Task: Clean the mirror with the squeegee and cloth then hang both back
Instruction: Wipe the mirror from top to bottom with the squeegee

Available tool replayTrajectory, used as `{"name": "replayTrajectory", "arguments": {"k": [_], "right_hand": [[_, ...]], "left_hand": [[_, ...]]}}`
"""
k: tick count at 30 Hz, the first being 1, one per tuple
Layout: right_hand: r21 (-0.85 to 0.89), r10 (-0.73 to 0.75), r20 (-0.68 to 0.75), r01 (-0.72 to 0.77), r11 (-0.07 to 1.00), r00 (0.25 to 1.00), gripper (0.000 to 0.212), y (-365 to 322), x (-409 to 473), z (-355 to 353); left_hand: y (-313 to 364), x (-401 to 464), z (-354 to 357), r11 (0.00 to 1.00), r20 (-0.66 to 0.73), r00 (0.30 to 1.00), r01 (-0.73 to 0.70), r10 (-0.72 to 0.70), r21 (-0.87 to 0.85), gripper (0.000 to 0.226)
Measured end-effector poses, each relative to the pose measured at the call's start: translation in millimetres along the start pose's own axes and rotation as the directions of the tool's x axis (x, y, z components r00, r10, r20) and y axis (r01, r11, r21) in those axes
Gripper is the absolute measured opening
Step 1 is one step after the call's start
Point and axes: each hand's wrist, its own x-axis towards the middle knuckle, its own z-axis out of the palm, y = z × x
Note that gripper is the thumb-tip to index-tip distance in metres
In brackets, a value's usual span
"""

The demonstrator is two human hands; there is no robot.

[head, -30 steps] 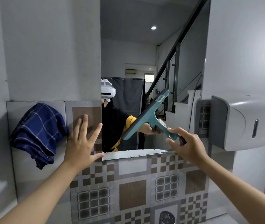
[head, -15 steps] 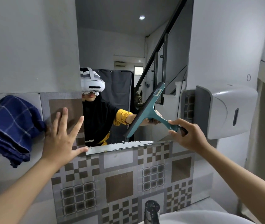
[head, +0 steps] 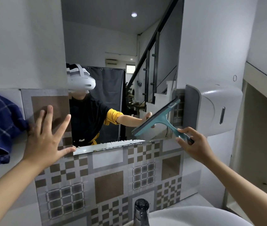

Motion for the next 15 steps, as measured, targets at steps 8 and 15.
{"name": "replayTrajectory", "arguments": {"k": [8, 15], "right_hand": [[0.285, 0.262, -0.099, -0.225, 0.932, 0.960, 0.017, -10.0, -21.7, 45.4], [0.442, 0.408, -0.130, -0.316, 0.840, 0.903, 0.014, -26.2, -35.4, 68.6]], "left_hand": [[3.2, -1.7, -7.2, 1.000, 0.009, 1.000, 0.010, -0.009, -0.021, 0.109], [3.9, -1.7, -8.0, 1.000, -0.011, 1.000, 0.006, -0.006, -0.008, 0.116]]}}
